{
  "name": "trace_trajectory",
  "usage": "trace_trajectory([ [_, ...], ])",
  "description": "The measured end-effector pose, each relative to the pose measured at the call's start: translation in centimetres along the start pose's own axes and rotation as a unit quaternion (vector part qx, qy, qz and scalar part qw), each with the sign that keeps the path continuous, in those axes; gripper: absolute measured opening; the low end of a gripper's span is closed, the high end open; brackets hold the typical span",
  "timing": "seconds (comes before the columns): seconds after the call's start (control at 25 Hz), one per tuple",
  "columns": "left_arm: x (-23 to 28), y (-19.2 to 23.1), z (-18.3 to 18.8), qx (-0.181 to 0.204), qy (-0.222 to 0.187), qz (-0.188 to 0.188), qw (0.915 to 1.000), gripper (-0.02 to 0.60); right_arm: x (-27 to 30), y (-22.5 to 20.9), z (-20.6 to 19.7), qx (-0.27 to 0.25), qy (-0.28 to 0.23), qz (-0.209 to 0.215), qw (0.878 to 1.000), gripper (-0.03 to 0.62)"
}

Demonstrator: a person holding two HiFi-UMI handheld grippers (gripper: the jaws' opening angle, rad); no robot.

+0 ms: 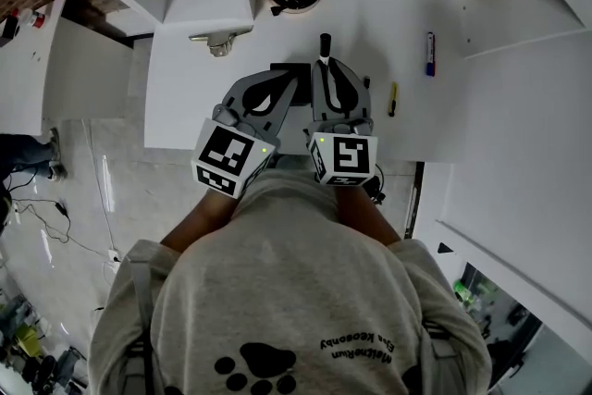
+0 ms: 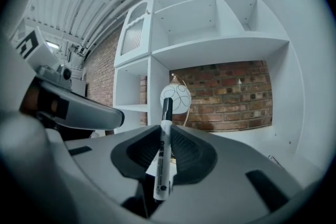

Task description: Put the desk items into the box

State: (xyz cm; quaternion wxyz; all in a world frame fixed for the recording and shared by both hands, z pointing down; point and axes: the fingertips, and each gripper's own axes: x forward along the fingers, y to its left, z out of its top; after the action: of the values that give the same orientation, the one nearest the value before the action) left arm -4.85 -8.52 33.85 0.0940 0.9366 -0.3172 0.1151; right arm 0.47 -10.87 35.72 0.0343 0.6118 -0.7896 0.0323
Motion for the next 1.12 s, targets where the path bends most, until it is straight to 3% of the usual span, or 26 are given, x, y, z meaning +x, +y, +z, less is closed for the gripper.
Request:
trace_trajectory([
  [1.12, -1.9, 4.2, -2.5, -0.027, 0.021, 0.043, 0.9985, 0.008, 3.8, 4.1, -3.2, -0.005, 0.025, 0.047, 0.999, 0.075],
])
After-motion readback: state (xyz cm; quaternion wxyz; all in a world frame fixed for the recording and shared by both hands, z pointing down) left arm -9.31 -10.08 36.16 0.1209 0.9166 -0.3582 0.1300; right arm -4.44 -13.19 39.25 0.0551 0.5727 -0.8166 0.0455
